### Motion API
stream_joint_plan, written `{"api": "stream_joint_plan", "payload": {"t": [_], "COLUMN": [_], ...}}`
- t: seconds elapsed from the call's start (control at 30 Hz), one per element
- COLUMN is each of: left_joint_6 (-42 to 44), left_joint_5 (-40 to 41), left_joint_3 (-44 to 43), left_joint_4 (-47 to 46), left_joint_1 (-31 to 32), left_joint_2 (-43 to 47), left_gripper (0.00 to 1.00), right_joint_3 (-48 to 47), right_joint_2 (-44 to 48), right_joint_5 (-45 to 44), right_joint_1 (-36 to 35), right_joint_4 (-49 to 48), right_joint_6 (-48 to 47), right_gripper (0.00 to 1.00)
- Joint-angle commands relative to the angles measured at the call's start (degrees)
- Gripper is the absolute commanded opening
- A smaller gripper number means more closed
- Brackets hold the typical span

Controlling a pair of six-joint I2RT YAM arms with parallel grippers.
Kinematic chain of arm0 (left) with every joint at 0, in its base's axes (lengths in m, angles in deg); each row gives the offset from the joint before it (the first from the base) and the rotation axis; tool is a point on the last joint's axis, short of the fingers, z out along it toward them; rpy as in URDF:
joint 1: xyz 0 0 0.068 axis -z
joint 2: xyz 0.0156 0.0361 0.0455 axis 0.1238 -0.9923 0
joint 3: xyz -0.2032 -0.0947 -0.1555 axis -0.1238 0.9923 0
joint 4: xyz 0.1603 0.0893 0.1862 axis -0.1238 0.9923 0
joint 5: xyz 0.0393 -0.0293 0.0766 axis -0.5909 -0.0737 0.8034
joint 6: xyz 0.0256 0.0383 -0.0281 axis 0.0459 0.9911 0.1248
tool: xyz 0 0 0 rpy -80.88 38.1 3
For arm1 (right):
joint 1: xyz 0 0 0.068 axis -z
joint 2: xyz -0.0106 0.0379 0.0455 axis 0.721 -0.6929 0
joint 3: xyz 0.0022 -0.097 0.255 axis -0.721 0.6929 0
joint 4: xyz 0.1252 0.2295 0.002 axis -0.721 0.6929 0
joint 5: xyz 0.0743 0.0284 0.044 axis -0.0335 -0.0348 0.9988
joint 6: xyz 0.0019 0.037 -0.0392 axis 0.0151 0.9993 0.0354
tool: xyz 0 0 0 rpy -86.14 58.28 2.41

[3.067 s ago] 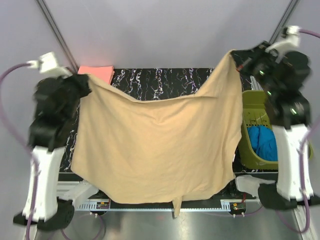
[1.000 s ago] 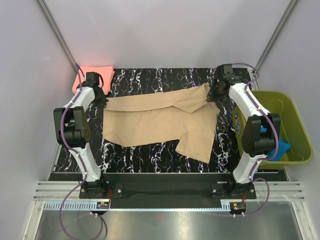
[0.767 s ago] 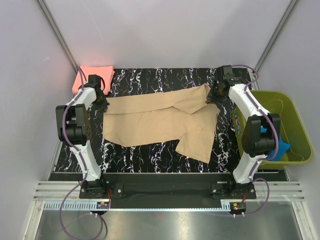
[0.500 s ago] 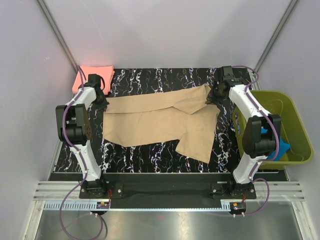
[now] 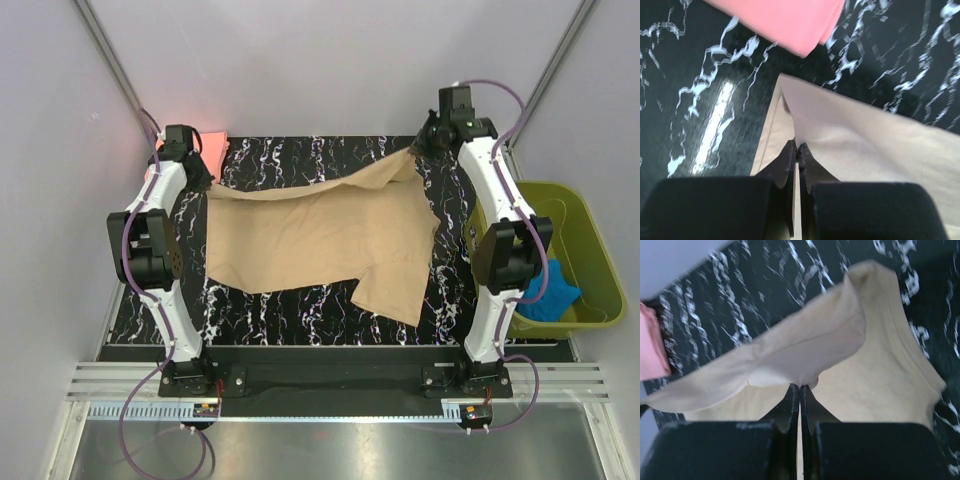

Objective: Fold and stack the t-shirts
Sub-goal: Flatten the tshirt out

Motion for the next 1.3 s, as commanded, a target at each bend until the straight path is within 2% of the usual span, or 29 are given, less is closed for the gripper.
{"api": "stream_joint_plan", "payload": {"t": [0.0, 0.17, 0.4, 0.5, 0.67, 0.87, 1.0, 1.27], "left_joint_6": [-2.7, -3.32, -3.67, -2.71, -1.91, -1.47, -1.3, -3.23], "left_joint_5": [-3.02, -5.31, -8.65, -8.91, -9.7, -8.74, -10.14, -10.67], "left_joint_3": [-2.73, -5.62, -6.07, -5.81, -2.91, 0.77, 4.03, 1.66], "left_joint_4": [-6.34, -8.81, -12.07, -11.54, -10.49, -5.74, -6.18, -2.23], "left_joint_1": [-1.09, -1.97, -3.64, -4.08, -4.26, -4.26, -4.26, -4.26], "left_joint_2": [-0.68, -3.31, -6.39, -6.83, -6.22, -4.82, -2.18, 2.83], "left_gripper": [0.0, 0.0, 0.0, 0.0, 0.0, 0.0, 0.0, 0.0], "right_joint_3": [-12.74, -20.25, -19.82, -15.35, -0.96, 8.64, 9.8, 6.73], "right_joint_2": [-4.02, -9.21, -9.48, -7.38, 1.5, 7.48, 8.8, 11.26], "right_joint_5": [-1.6, 0.6, 2.71, 2.8, 2.62, 2.19, 1.48, 1.3], "right_joint_1": [0.56, 0.56, 0.56, 0.56, 0.56, 0.56, 0.56, 0.56], "right_joint_4": [0.96, -0.26, -3.35, -1.76, -5.01, -5.8, -5.72, -1.59], "right_joint_6": [0.37, 1.69, 1.87, 1.96, 2.31, 1.96, 0.9, 0.2], "right_gripper": [0.0, 0.0, 0.0, 0.0, 0.0, 0.0, 0.0, 0.0]}}
